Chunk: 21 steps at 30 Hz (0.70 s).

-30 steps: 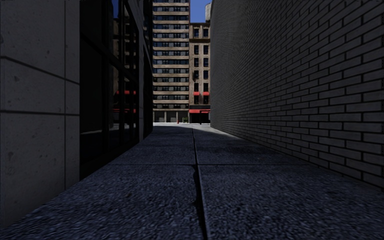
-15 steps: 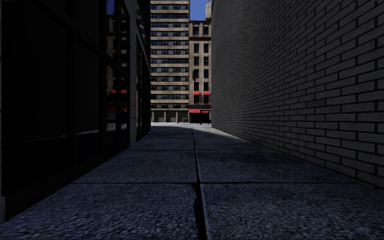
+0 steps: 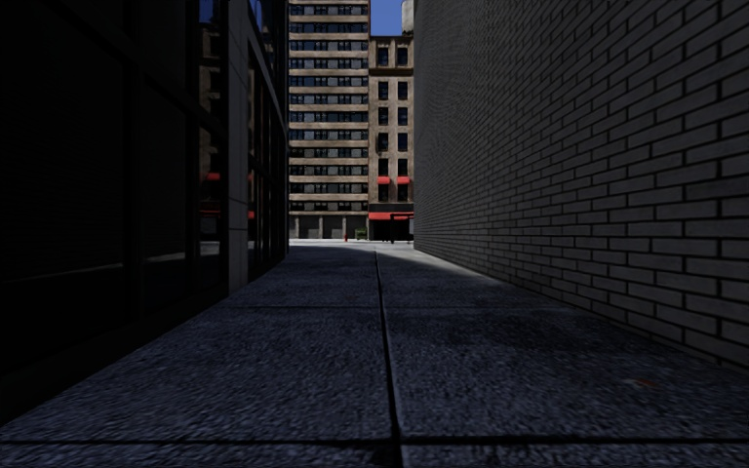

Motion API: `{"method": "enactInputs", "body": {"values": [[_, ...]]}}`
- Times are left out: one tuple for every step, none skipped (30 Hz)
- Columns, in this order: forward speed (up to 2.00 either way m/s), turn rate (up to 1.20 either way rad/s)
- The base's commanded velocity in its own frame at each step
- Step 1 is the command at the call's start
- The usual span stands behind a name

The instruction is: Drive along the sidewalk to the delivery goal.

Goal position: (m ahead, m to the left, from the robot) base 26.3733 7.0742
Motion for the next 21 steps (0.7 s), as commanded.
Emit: {"method": "enactInputs", "body": {"values": [[1.97,0.00],[1.97,0.00],[1.97,0.00],[1.97,0.00],[1.97,0.00],[1.97,0.00],[1.97,0.00],[1.97,0.00],[1.97,0.00],[1.97,0.00],[1.97,0.00],[1.97,0.00],[1.97,0.00],[1.97,0.00],[1.97,0.00],[1.97,0.00],[1.97,0.00],[1.97,0.00],[1.97,0.00],[1.97,0.00],[1.97,0.00]]}}
